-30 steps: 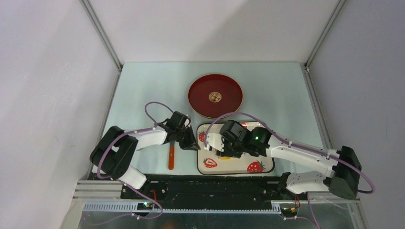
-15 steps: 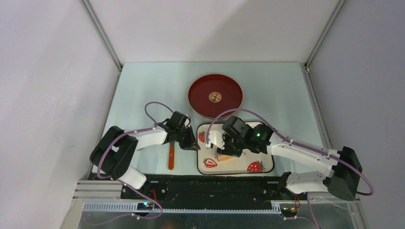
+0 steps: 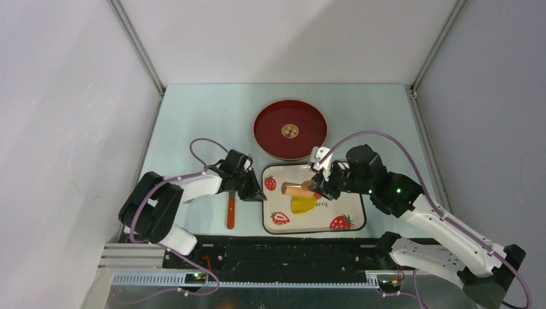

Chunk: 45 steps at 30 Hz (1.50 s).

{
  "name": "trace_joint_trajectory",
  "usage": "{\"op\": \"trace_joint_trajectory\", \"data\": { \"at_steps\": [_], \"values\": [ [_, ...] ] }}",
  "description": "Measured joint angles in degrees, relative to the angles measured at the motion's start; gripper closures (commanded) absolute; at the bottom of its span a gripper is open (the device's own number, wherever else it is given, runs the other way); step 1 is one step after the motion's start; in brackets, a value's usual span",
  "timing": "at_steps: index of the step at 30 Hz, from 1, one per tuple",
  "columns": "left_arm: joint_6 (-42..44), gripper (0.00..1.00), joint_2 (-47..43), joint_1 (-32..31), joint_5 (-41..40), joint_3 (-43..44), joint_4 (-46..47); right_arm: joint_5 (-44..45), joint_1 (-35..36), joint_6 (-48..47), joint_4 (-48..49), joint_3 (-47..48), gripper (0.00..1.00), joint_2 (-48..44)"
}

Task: Roll out the dumpling wrappers from the dough

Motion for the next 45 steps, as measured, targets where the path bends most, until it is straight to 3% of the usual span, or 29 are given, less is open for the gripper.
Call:
{"op": "trace_joint_trajectory", "data": {
  "at_steps": [9,20,27,45],
  "values": [
    [0.0,1.00,-1.9,3.5,-2.1,-0.8,-1.2,-0.9,-1.2,-2.7,-0.8,0.1,1.00,3.6],
    [0.2,1.00,-2.3,3.7,-2.3,-1.4,-0.4,8.9,3.9,-7.9,-5.0,3.7,1.00,17.0],
    [0.2,1.00,-2.5,3.7,-2.3,-1.8,0.2,12.4,4.1,-10.1,-4.6,6.6,1.00,21.0],
    [0.6,1.00,-2.5,3.7,-2.2,-1.8,0.3,8.0,4.1,-14.1,-5.4,6.3,1.00,24.8]
  ]
}}
